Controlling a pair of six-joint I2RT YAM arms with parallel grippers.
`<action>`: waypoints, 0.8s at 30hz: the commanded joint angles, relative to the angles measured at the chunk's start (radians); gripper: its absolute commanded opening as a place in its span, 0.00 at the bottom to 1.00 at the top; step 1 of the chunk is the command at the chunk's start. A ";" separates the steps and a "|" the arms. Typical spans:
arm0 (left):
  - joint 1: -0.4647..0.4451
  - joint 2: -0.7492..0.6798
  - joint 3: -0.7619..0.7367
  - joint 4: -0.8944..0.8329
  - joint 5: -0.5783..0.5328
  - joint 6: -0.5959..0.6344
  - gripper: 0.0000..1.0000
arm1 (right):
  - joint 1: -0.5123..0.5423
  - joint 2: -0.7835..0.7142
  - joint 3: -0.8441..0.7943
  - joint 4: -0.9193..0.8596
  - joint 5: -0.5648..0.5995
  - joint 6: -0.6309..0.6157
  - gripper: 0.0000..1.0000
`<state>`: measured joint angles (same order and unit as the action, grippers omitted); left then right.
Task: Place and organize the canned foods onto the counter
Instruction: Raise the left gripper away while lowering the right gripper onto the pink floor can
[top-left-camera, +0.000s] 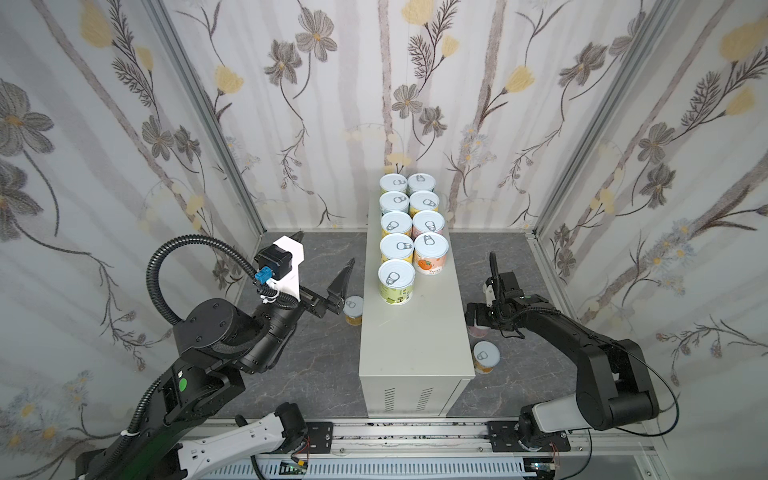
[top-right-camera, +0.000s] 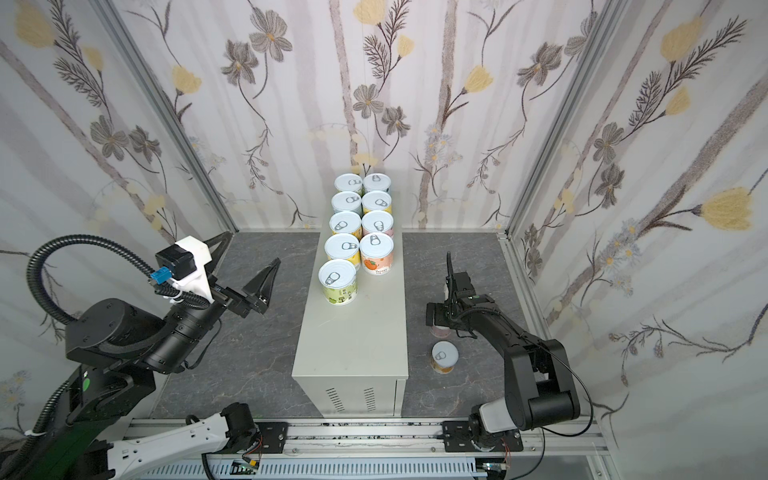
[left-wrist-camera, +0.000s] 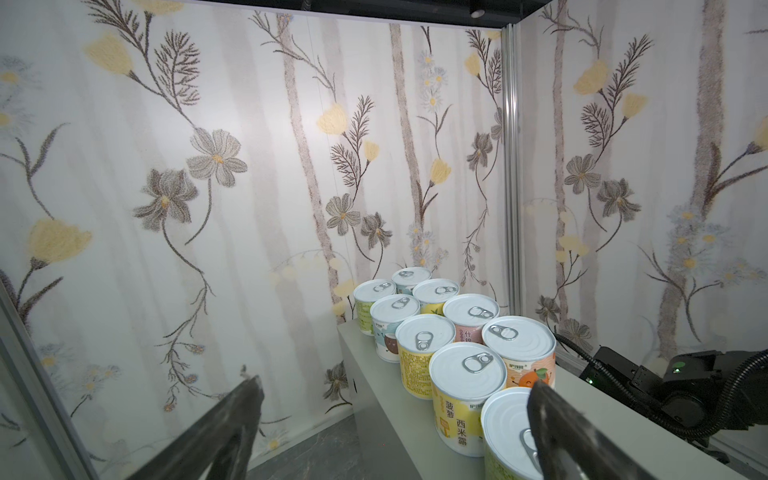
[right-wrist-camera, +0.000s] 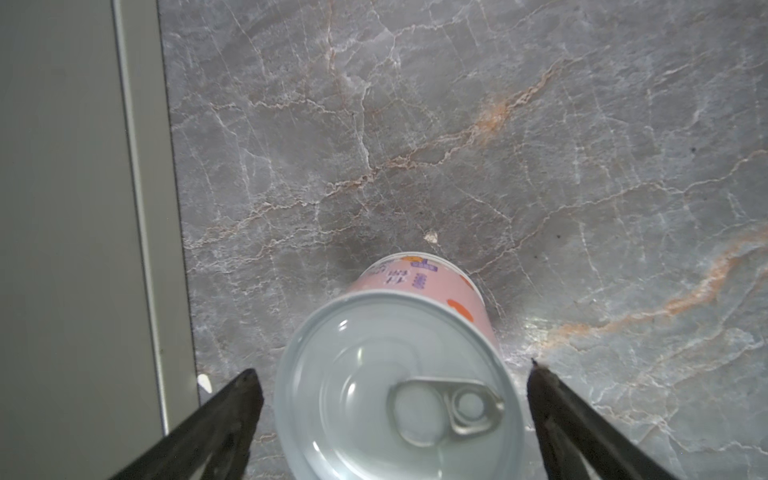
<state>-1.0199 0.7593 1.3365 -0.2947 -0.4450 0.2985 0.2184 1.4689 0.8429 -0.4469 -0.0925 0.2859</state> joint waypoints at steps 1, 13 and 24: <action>0.000 0.003 -0.014 0.021 -0.027 0.024 1.00 | 0.017 0.031 0.020 -0.002 0.079 -0.004 0.95; 0.001 0.011 -0.036 0.025 -0.055 0.058 1.00 | 0.058 0.092 0.047 -0.037 0.183 0.028 0.73; 0.004 0.026 -0.049 0.009 -0.069 0.087 1.00 | 0.051 0.022 0.072 -0.092 0.171 0.037 0.50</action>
<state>-1.0187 0.7902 1.2816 -0.3008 -0.4965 0.3656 0.2741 1.5333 0.8940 -0.5007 0.0677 0.3061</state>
